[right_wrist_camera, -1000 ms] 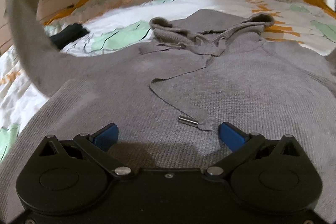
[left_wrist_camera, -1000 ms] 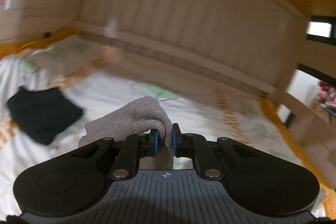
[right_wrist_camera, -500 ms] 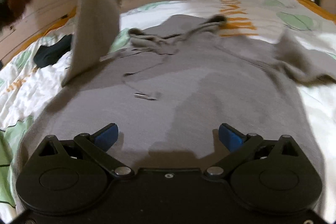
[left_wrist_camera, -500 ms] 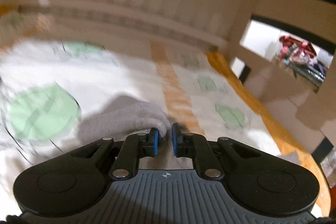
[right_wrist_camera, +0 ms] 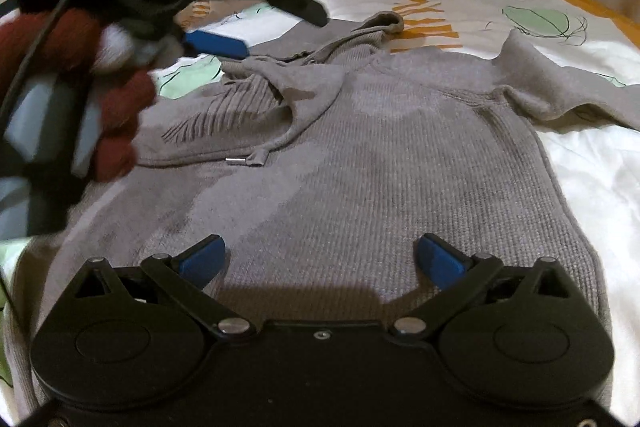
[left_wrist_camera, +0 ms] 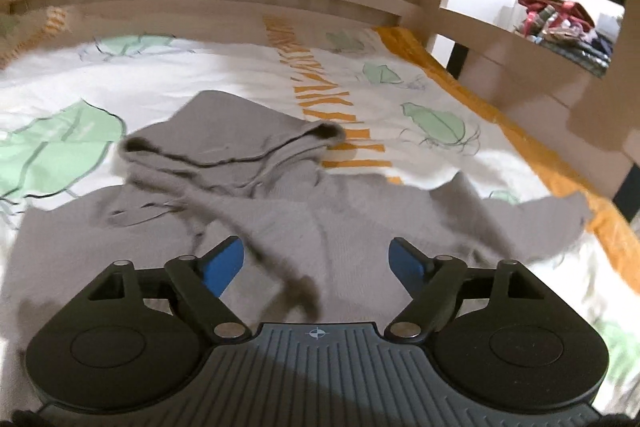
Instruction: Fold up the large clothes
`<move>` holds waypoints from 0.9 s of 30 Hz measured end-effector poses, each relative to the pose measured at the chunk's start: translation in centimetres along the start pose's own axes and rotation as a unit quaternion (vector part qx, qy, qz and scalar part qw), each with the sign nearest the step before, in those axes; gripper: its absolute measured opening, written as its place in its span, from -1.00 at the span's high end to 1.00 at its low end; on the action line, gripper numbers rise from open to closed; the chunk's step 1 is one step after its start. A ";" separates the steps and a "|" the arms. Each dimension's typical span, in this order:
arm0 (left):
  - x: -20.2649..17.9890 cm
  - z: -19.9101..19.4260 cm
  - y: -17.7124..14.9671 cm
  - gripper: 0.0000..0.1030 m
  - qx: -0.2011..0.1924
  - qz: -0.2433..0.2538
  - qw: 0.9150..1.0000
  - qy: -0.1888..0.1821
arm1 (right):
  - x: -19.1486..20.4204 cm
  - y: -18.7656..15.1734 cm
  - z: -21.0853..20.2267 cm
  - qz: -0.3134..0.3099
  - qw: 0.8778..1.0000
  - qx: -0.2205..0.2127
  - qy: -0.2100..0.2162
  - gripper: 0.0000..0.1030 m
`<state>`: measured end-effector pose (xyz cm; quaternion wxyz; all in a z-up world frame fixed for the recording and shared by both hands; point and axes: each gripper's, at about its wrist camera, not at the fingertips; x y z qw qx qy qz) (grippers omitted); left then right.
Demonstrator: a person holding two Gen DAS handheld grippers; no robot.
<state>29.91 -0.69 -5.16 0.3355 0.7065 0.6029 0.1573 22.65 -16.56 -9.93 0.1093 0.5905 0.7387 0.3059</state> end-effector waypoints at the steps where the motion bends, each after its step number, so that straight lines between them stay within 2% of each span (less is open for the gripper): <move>1: 0.2 -0.4 -0.7 -0.56 -0.002 0.005 1.000 0.008 | 0.1 -0.1 0.1 -0.003 1.000 0.001 -0.002 -0.99; 6: 3.0 -1.6 -4.6 -0.57 0.017 0.020 0.999 0.039 | 0.2 0.0 0.5 -0.016 1.000 0.004 -0.011 -1.00; 10: 6.2 -2.1 -6.0 -0.57 0.036 0.003 0.998 0.058 | 0.3 0.2 0.7 -0.021 1.000 0.006 -0.016 -1.00; 14: 10.6 -2.6 -6.5 -0.56 0.036 -0.058 0.994 0.090 | 0.6 0.2 0.8 -0.027 0.999 0.011 -0.022 -1.00; 18: 15.3 -2.9 -7.5 -0.57 0.042 -0.133 0.985 0.101 | 0.9 0.3 0.3 -0.028 0.999 0.017 -0.024 -0.99; 20: 16.9 -3.0 -8.1 -0.56 0.047 -0.157 0.979 0.125 | 0.9 0.7 -0.2 -0.025 0.999 0.015 -0.019 -0.97; 23: 17.7 -3.5 -8.3 -0.56 0.032 -0.169 0.979 0.114 | 1.2 1.9 -1.1 -0.036 0.999 -0.003 -0.021 -0.97; 27: 16.9 -2.5 -7.1 -0.61 0.043 -0.154 0.976 0.145 | 2.4 4.7 -0.9 -0.071 0.997 -0.016 -0.030 -0.97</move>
Point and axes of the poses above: each gripper's, at about its wrist camera, not at the fingertips, and z roughly the way its jaws point, x to its left, y to its top, and after that the axes turned 12 degrees about x, right-handed
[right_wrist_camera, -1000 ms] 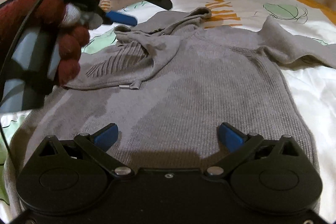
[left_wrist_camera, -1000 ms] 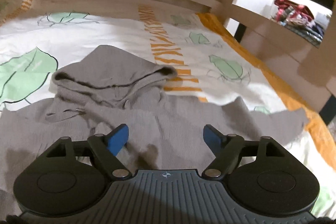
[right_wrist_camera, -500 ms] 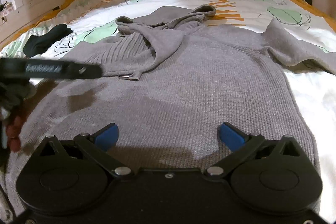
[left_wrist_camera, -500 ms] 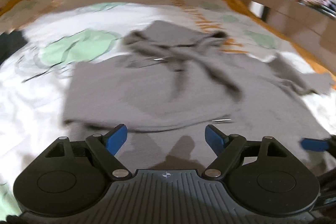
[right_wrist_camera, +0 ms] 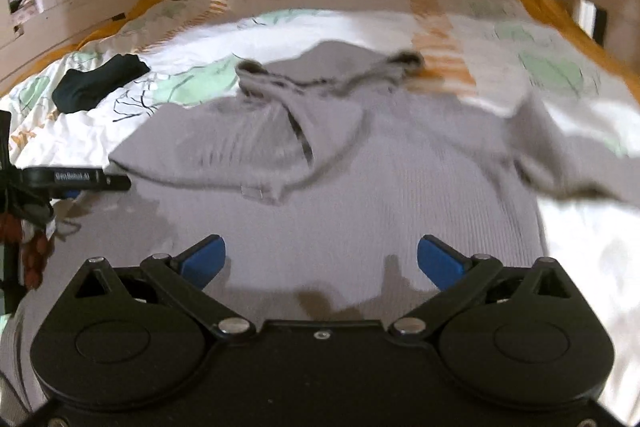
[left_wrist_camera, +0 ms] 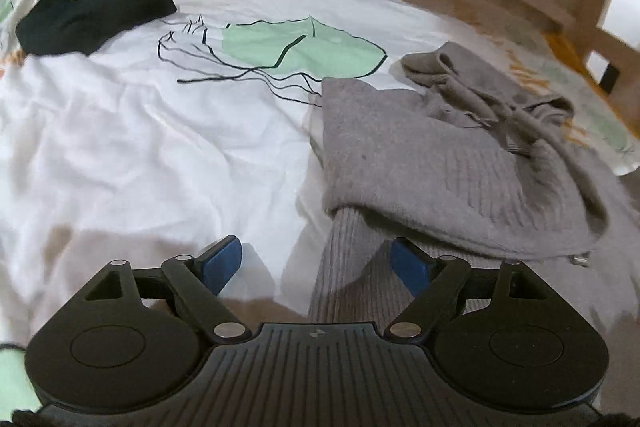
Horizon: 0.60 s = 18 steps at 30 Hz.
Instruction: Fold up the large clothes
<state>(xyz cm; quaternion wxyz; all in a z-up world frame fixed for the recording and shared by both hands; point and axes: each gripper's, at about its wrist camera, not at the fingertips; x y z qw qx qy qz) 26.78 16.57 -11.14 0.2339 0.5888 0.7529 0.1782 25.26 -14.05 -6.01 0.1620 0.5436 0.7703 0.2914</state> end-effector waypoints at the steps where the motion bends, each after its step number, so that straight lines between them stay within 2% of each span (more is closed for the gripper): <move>1: 0.2 0.2 0.1 -0.63 -0.001 -0.005 1.000 0.005 | 0.3 0.9 0.3 -0.007 1.000 -0.004 -0.004 -0.96; 3: 0.4 0.7 0.4 -0.69 -0.004 -0.018 1.000 0.014 | 0.8 2.6 1.1 -0.020 1.000 -0.012 -0.012 -0.95; 5: 0.8 1.5 0.3 -0.80 -0.012 -0.014 1.000 0.016 | 1.5 4.3 2.1 -0.035 0.999 -0.019 -0.016 -0.81; 9: 1.0 1.6 -0.5 -0.83 -0.030 -0.011 0.999 0.016 | 2.7 7.0 4.7 -0.049 0.998 -0.022 -0.031 -0.68; 11: 1.0 1.7 -0.6 -0.84 -0.031 -0.012 0.999 0.017 | 3.2 7.8 6.1 -0.045 0.998 -0.017 -0.042 -0.55; 16: 0.5 2.0 -0.5 -0.88 -0.032 -0.004 0.999 0.029 | 4.1 8.1 9.9 -0.037 0.994 0.007 -0.099 -0.25; 18: 0.5 2.0 -0.5 -0.88 -0.032 -0.002 0.999 0.031 | 4.0 7.8 11.0 -0.023 0.993 0.018 -0.110 -0.02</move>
Point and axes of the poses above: each gripper's, at about its wrist camera, not at the fingertips, and z roughly the way its jaws point, x to its left, y to its top, and after that the axes turned 12 degrees about x, right-handed
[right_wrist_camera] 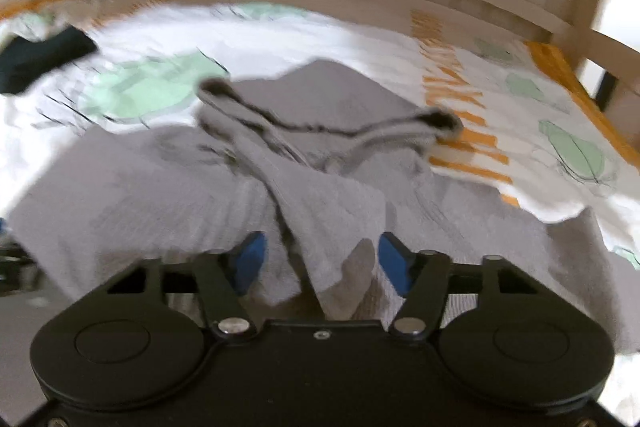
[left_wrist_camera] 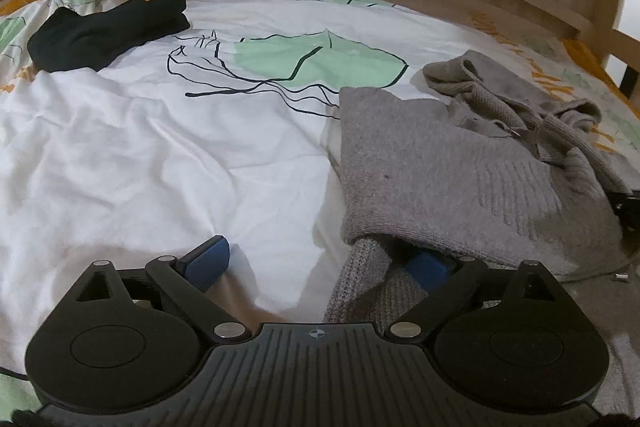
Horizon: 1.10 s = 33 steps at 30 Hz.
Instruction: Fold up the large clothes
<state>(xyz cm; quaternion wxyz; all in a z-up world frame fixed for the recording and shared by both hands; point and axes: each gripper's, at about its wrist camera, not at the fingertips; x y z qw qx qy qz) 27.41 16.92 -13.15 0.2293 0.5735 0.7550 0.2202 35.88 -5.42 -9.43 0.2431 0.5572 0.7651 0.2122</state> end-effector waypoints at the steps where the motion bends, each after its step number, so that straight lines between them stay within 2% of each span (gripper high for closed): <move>1: 0.0 0.0 0.0 -0.88 0.000 0.001 1.000 0.000 | -0.1 -0.2 0.3 0.011 1.000 0.003 0.008 0.15; 4: 0.0 0.0 0.0 -0.89 0.001 0.001 1.000 0.001 | -0.6 -0.4 -0.1 0.027 1.000 -0.012 0.006 0.60; 5: 0.0 0.0 0.0 -0.89 0.001 0.002 1.000 0.002 | -1.0 -0.4 -0.4 0.033 0.999 -0.017 0.014 0.65; 8: -0.1 0.1 0.1 -0.91 0.002 0.002 1.000 0.005 | -3.1 -0.5 -1.6 0.072 0.996 -0.034 0.039 0.66; 12: 0.0 0.2 0.1 -0.93 0.003 0.002 1.000 0.006 | -6.6 -1.6 -2.1 0.143 0.986 -0.031 0.075 0.66; 17: 0.0 0.2 0.1 -0.94 0.003 0.003 1.000 0.006 | -10.8 -4.7 -1.3 0.243 0.964 -0.005 0.109 0.65; 20: 0.1 0.2 0.1 -0.95 0.003 0.003 1.000 0.007 | -12.1 -6.2 -1.0 0.276 0.953 0.001 0.126 0.68; 27: 0.0 0.2 0.2 -0.95 0.004 0.003 1.000 0.008 | -13.0 -7.1 -1.8 0.314 0.941 -0.008 0.128 0.65; 33: 0.0 0.2 0.1 -0.95 0.003 0.003 1.000 0.008 | -14.7 -8.0 -2.7 0.341 0.934 -0.021 0.102 0.53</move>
Point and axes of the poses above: each gripper's, at about its wrist camera, not at the fingertips, and z roughly the way its jaws point, x to its left, y to its top, and after that the axes turned 12 degrees about x, right-handed
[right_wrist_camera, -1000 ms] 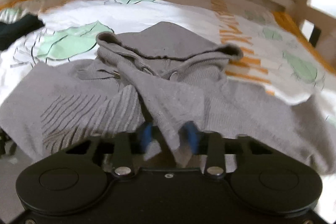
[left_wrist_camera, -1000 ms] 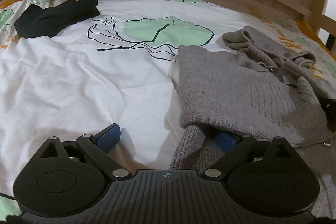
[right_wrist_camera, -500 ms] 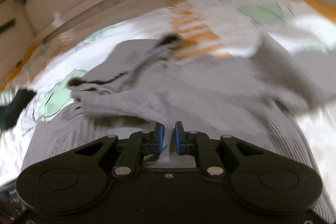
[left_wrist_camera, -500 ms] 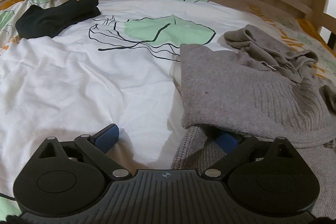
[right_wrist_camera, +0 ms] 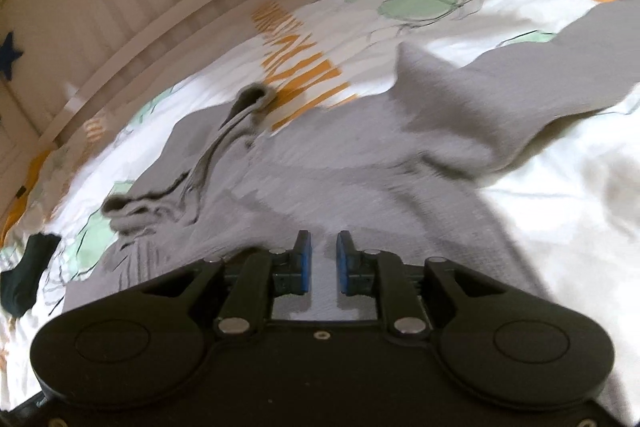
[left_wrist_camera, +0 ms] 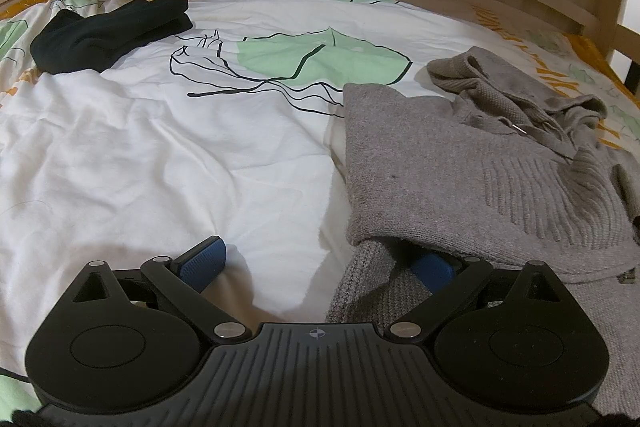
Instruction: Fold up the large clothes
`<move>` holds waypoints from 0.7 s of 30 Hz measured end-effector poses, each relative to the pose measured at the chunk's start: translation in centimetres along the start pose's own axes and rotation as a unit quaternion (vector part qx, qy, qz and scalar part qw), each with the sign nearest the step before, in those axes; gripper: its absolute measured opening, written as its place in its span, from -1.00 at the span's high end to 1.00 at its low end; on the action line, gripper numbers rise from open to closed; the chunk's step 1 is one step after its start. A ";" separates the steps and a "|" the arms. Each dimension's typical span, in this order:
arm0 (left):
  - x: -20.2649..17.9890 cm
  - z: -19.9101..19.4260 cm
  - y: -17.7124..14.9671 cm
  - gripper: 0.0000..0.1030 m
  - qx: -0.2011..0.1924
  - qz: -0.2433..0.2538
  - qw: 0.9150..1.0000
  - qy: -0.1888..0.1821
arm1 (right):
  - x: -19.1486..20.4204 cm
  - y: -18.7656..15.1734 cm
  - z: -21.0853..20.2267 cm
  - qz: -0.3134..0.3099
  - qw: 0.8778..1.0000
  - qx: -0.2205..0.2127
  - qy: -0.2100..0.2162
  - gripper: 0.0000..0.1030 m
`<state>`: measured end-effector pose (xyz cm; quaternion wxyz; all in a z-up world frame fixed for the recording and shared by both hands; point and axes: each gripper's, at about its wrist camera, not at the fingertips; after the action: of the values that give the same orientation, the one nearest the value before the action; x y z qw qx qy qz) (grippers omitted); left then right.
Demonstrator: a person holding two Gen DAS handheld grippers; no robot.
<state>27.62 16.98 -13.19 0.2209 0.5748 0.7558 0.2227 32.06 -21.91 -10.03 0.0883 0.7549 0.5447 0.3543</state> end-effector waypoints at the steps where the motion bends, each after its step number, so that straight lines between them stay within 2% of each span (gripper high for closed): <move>1: 0.0 0.0 0.0 -0.95 0.000 0.000 1.000 0.000 | -0.3 0.0 -0.2 0.005 1.000 -0.002 -0.003 0.51; 2: 0.0 0.0 0.0 -0.95 0.000 0.000 1.000 0.000 | -0.4 0.0 -0.4 0.004 1.000 -0.005 -0.009 0.45; 4: 0.0 0.0 0.0 -0.95 0.000 0.000 1.000 0.000 | 0.0 -0.1 -0.8 -0.014 1.000 -0.014 -0.018 0.45; 6: 0.0 0.0 0.0 -0.95 0.000 0.000 1.000 0.000 | 0.8 -0.2 -1.3 -0.032 0.999 -0.024 -0.012 0.40; 7: 0.0 0.0 0.0 -0.95 0.000 0.000 1.000 0.000 | 1.3 -0.3 -1.5 -0.042 0.999 -0.028 -0.005 0.25; 8: 0.0 0.0 0.0 -0.95 0.000 0.000 1.000 0.000 | 1.8 -0.4 -1.6 -0.051 0.998 -0.031 0.004 -0.12; 9: 0.0 0.0 0.0 -0.95 0.000 0.000 1.000 0.000 | 2.4 -0.5 -1.6 -0.060 0.998 -0.031 0.013 -0.26; 10: 0.0 0.0 0.0 -0.95 0.000 0.000 1.000 0.000 | 2.9 -0.6 -1.5 -0.068 0.997 -0.031 0.021 -0.49; 17: 0.0 0.0 0.0 -0.95 0.000 0.000 1.000 0.000 | 5.4 -1.9 1.0 -0.131 0.991 0.010 0.017 -0.49; 18: 0.0 0.0 0.0 -0.95 0.000 0.000 1.000 0.000 | 5.4 -2.0 1.5 -0.138 0.990 0.018 0.015 -0.44; 20: 0.0 0.0 0.0 -0.95 0.000 -0.001 1.000 -0.001 | 5.3 -2.2 2.1 -0.151 0.988 0.030 0.017 -0.05; 21: 0.0 0.0 0.0 -0.95 0.000 -0.001 1.000 -0.001 | 5.2 -2.2 2.2 -0.154 0.988 0.031 0.016 0.00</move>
<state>27.58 16.98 -13.18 0.2218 0.5739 0.7564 0.2220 32.55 -15.89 -10.50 0.1100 0.6589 0.6661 0.3316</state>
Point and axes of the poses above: each gripper's, at about its wrist camera, not at the fingertips, and z roughly the way its jaws point, x to its left, y to its top, and after that the axes turned 12 degrees about x, right-handed
